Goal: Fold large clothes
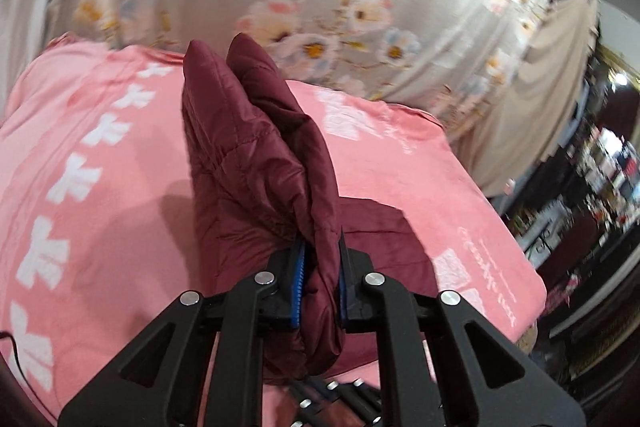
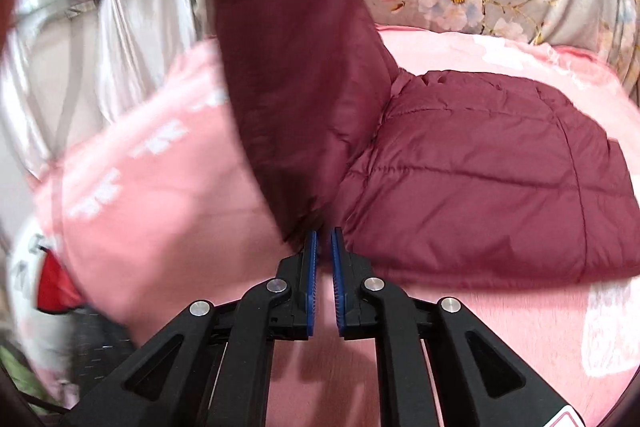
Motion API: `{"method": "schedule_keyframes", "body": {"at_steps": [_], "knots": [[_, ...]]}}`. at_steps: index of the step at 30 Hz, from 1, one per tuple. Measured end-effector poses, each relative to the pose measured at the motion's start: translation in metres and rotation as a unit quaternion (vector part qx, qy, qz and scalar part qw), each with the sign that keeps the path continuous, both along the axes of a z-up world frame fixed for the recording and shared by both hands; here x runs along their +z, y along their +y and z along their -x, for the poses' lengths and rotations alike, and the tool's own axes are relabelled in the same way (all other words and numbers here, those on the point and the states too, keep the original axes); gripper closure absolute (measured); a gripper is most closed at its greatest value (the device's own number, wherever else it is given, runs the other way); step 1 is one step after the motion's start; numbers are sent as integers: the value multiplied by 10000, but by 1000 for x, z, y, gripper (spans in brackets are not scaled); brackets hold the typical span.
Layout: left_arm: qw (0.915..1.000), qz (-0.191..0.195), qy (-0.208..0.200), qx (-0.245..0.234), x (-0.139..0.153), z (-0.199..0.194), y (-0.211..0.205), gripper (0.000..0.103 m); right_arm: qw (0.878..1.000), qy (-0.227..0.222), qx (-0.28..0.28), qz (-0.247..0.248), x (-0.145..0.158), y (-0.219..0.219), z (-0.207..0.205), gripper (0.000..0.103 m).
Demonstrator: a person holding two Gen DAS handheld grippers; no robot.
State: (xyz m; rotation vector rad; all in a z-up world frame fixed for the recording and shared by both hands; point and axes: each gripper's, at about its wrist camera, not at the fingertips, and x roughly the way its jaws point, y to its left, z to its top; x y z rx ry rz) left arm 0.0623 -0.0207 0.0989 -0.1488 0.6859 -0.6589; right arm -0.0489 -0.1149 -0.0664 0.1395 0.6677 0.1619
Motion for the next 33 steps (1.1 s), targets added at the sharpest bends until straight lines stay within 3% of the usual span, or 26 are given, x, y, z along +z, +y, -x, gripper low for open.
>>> {"method": "schedule_keyframes", "body": {"at_steps": [7, 15, 25, 29, 33], "knots": [[9963, -431, 132, -729, -11, -5, -111, 92, 9984, 63, -475, -285, 12, -58, 51, 94], [9847, -1134, 753, -1086, -80, -4, -211, 92, 9862, 296, -1470, -703, 11, -129, 78, 94], [9777, -1493, 1114, -967, -131, -5, -242, 92, 9775, 372, -1908, -818, 6, -167, 82, 93], [9773, -1549, 1122, -917, -130, -3, -243, 89, 9768, 280, -1969, -791, 12, -179, 76, 93], [9786, -1345, 1226, -958, -117, -2, -239, 85, 9757, 262, -2025, -795, 18, -185, 75, 89]]}}
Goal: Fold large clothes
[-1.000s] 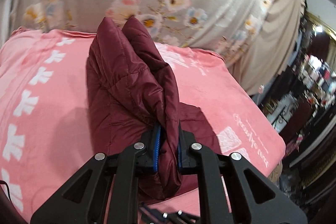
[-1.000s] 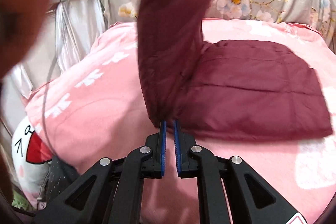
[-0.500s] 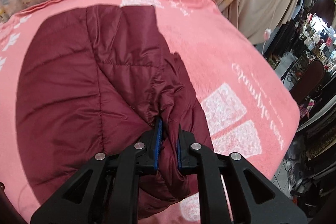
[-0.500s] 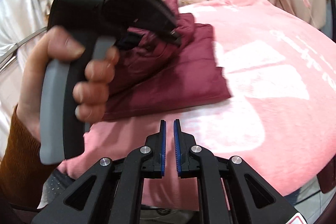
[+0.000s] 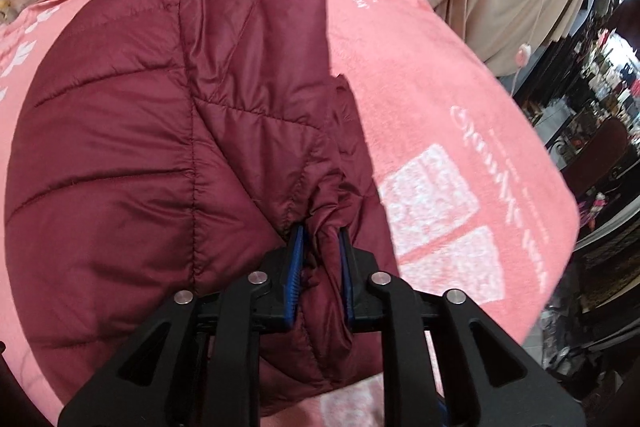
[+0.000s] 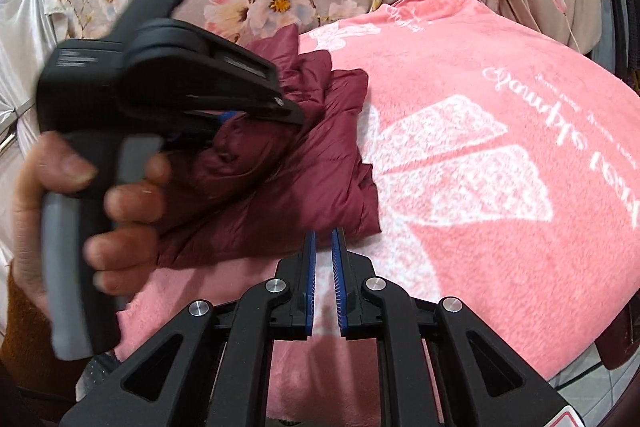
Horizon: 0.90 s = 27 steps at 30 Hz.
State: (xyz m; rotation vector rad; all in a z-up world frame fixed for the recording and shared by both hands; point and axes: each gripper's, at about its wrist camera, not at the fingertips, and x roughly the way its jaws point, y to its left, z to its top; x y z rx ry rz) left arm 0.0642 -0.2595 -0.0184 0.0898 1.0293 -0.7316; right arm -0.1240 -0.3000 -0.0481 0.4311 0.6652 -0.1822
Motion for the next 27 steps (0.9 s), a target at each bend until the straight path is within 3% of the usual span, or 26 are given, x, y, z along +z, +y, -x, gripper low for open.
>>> {"method": "schedule_keyframes", "body": {"at_steps": [1, 3, 4, 5, 8, 14, 17, 20, 22, 23, 26, 27], "knots": [[10000, 62, 13, 8, 6, 1, 4, 81, 10000, -21, -11, -52, 1, -7, -2, 86], [9997, 223, 13, 51, 18, 3, 11, 71, 9997, -157, -54, -156, 8, -12, -2, 66], [9994, 340, -25, 95, 25, 4, 17, 60, 9994, -270, -81, -181, 14, -13, -2, 62], [9983, 525, -143, 207, 38, 5, 29, 51, 9992, -344, -83, -176, 18, -14, -5, 56], [9936, 834, -544, 539, 68, 4, 63, 39, 9980, -613, 6, -154, 35, -16, -18, 44], [9815, 679, -855, 1573, 71, -18, 132, 37, 9949, -897, 289, -362, 56, -12, -52, 37], [9753, 571, -651, 2030, 55, -28, 166, 37, 9964, -740, 315, -280, 55, -5, -65, 37], [9728, 383, -644, 2192, 42, -29, 177, 37, 9974, -490, 349, -404, 45, -2, -82, 37], [9734, 202, -632, 2194, 32, -26, 179, 37, 9977, -339, 360, -470, 38, -1, -90, 38], [9738, 169, -600, 2187, 27, -24, 180, 37, 9979, -289, 333, -475, 36, 0, -93, 45], [9760, 103, -464, 2125, 13, -25, 174, 38, 9987, -175, 309, -374, 33, -2, -99, 83], [9760, 70, -499, 2118, 11, -27, 171, 37, 9985, -229, 278, -402, 35, -4, -97, 90]]}}
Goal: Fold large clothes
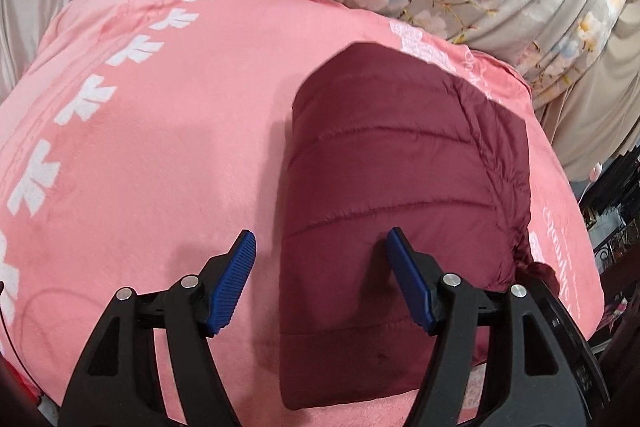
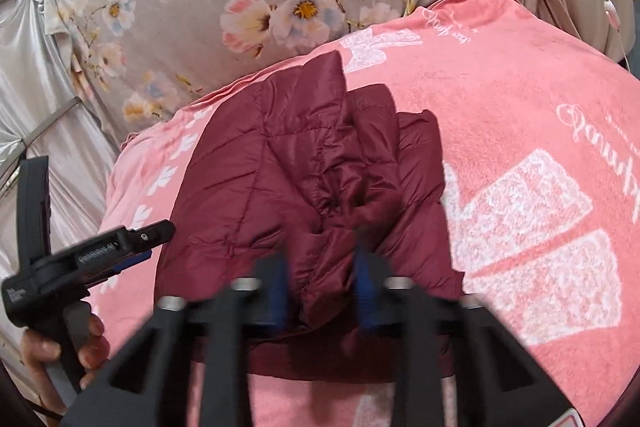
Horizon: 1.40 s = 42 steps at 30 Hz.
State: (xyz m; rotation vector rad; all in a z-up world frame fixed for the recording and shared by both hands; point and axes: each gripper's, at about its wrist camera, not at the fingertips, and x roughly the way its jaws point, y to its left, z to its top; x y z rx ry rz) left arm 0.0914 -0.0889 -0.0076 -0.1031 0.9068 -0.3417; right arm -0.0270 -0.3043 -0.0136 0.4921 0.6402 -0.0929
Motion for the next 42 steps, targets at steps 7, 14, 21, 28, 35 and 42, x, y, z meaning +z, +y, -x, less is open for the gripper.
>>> {"method": "schedule_keyframes", "body": {"at_steps": [7, 14, 21, 28, 35, 42], "knots": [[10000, -28, 17, -94, -10, 1, -10, 36, 9962, -725, -397, -285, 12, -20, 47, 94], [9990, -244, 18, -368, -25, 8, -39, 36, 9965, 324, -650, -405, -52, -37, 39, 95], [9976, -573, -56, -384, -40, 11, -59, 35, 9961, 564, -612, -282, -72, -39, 28, 95], [9948, -895, -303, -370, -21, 19, -74, 45, 9969, 497, -572, -193, -73, -38, 26, 95], [9888, -420, -809, -1182, 45, 10, -144, 45, 9974, 361, -583, -214, -77, -41, 36, 95], [9796, -1030, -419, -1675, 17, -23, -246, 49, 9976, 288, -519, -367, -82, -50, 39, 96]]}}
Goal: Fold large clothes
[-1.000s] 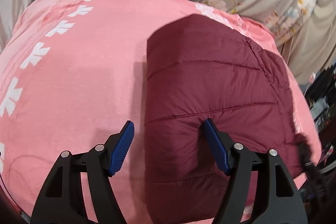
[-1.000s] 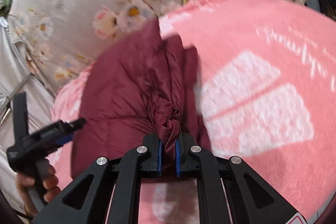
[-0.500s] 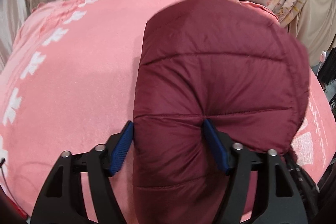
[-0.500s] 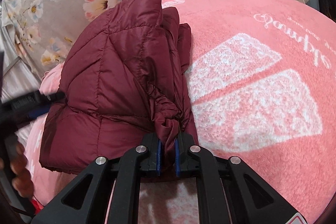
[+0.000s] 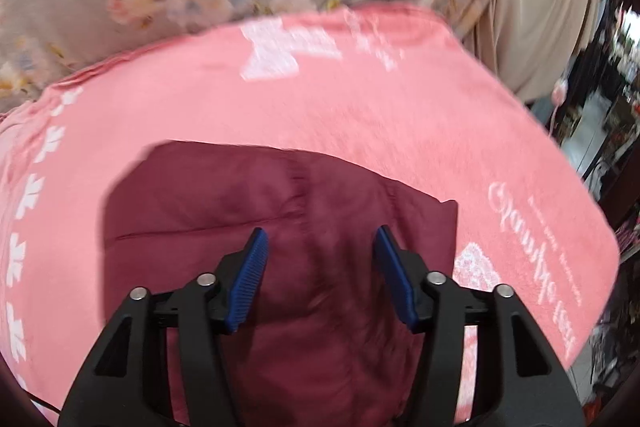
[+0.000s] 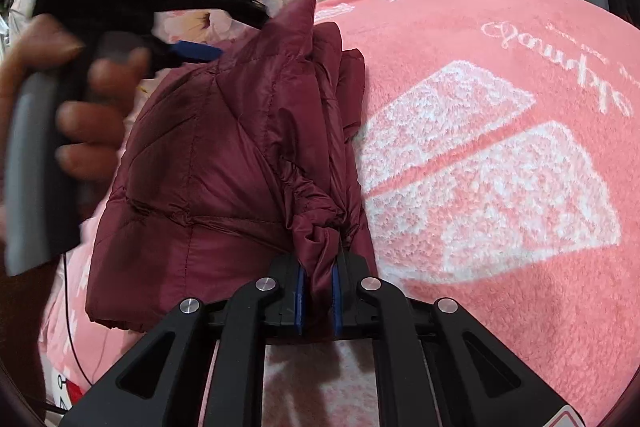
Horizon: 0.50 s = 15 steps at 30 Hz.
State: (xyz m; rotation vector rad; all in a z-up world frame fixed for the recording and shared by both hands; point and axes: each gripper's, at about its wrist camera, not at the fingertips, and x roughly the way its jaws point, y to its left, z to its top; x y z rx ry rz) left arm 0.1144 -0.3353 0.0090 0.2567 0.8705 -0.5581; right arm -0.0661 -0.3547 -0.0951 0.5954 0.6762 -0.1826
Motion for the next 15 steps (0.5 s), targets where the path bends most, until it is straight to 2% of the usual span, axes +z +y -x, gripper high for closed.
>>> {"method": "schedule_keyframes", "body": {"at_steps": [6, 15], "knots": [[9973, -642, -311, 166, -33, -12, -38, 50, 9999, -62, 85, -124, -4, -8, 2, 97], [9947, -890, -395, 321, -62, -28, -44, 49, 9999, -74, 128, -80, -7, -13, 5, 97]]}}
